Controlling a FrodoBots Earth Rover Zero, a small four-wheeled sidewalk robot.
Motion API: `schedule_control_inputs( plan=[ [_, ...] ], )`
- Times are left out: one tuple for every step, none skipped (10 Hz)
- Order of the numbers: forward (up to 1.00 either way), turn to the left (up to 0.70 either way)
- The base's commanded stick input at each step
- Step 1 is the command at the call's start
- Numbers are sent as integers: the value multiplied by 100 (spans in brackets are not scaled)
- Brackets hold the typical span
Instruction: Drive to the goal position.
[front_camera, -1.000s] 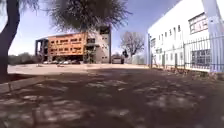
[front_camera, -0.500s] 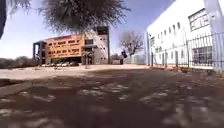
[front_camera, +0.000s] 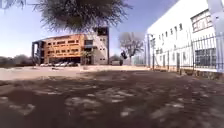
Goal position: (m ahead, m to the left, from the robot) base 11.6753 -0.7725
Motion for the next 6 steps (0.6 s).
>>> schedule_control_inputs(
  plan=[
    [100,0],
    [100,0],
    [100,0],
    [100,0],
    [100,0],
    [100,0]
  ],
)
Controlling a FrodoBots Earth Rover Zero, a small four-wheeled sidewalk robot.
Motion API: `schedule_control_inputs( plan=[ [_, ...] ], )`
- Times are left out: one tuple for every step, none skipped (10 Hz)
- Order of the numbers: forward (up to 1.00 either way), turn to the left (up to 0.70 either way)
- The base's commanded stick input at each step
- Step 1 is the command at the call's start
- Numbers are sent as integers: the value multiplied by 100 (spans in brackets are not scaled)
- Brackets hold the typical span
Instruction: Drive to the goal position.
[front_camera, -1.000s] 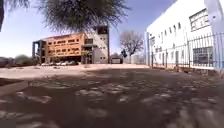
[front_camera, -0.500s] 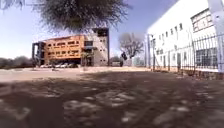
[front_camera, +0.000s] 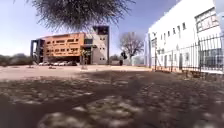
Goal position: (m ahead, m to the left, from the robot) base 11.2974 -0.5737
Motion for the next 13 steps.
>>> schedule_control_inputs(
  plan=[
    [100,0],
    [100,0],
    [100,0],
    [100,0],
    [100,0],
    [100,0],
    [100,0],
    [100,0],
    [100,0],
    [100,0],
    [100,0],
    [100,0],
    [100,0]
  ],
)
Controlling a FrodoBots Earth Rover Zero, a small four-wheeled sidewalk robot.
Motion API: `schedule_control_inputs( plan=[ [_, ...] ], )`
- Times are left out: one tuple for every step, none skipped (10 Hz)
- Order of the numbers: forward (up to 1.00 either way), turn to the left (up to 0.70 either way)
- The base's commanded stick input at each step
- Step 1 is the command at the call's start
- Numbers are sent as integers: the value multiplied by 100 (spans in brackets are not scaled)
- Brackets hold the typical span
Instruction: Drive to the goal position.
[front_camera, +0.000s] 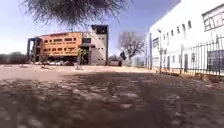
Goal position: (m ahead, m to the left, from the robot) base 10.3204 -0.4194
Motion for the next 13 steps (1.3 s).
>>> schedule_control_inputs(
  plan=[
    [100,0],
    [100,0],
    [100,0],
    [100,0],
    [100,0],
    [100,0],
    [100,0],
    [100,0],
    [100,0],
    [100,0],
    [100,0],
    [100,0],
    [100,0]
  ],
)
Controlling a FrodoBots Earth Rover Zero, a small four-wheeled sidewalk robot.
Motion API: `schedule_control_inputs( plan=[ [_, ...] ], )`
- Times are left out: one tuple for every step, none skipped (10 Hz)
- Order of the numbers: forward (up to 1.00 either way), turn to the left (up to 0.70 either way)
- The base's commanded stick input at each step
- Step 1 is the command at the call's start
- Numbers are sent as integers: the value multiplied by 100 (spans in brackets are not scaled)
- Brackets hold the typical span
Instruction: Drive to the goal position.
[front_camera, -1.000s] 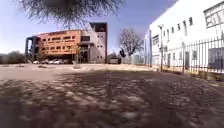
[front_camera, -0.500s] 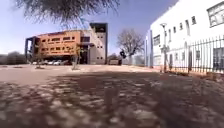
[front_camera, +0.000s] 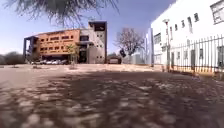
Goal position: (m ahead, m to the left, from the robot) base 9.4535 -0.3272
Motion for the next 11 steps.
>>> schedule_control_inputs(
  plan=[
    [100,0],
    [100,0],
    [100,0],
    [100,0],
    [100,0],
    [100,0],
    [100,0],
    [100,0],
    [100,0],
    [100,0],
    [100,0]
  ],
)
